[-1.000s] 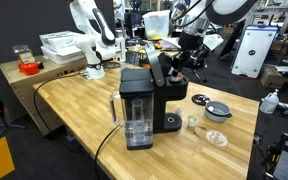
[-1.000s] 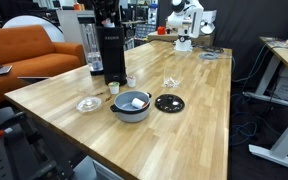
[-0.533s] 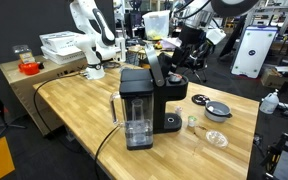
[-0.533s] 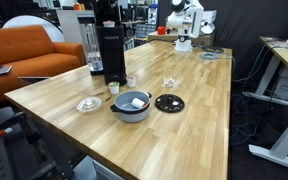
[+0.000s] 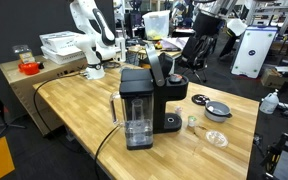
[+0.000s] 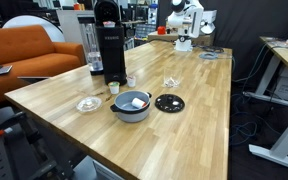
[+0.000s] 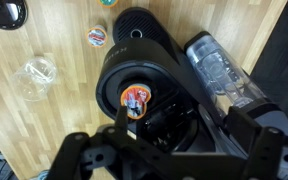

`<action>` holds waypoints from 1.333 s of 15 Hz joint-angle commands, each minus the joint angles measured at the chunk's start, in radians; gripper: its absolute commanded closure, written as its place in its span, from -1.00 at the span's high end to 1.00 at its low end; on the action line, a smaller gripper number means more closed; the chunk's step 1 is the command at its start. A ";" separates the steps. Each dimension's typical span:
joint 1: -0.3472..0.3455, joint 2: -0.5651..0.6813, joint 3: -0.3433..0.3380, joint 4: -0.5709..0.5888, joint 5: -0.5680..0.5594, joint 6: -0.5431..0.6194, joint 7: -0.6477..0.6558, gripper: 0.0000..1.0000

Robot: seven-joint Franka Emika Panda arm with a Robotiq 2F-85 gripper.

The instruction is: Put one coffee pod in the coffee machine then put another coffee pod in the gray pot

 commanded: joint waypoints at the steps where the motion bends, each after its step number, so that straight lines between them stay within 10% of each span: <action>1: 0.006 -0.008 0.004 -0.010 0.009 0.004 0.007 1.00; 9: -0.008 -0.018 0.023 -0.039 -0.135 -0.023 0.180 1.00; 20: 0.000 0.003 -0.007 -0.029 -0.043 -0.015 0.077 1.00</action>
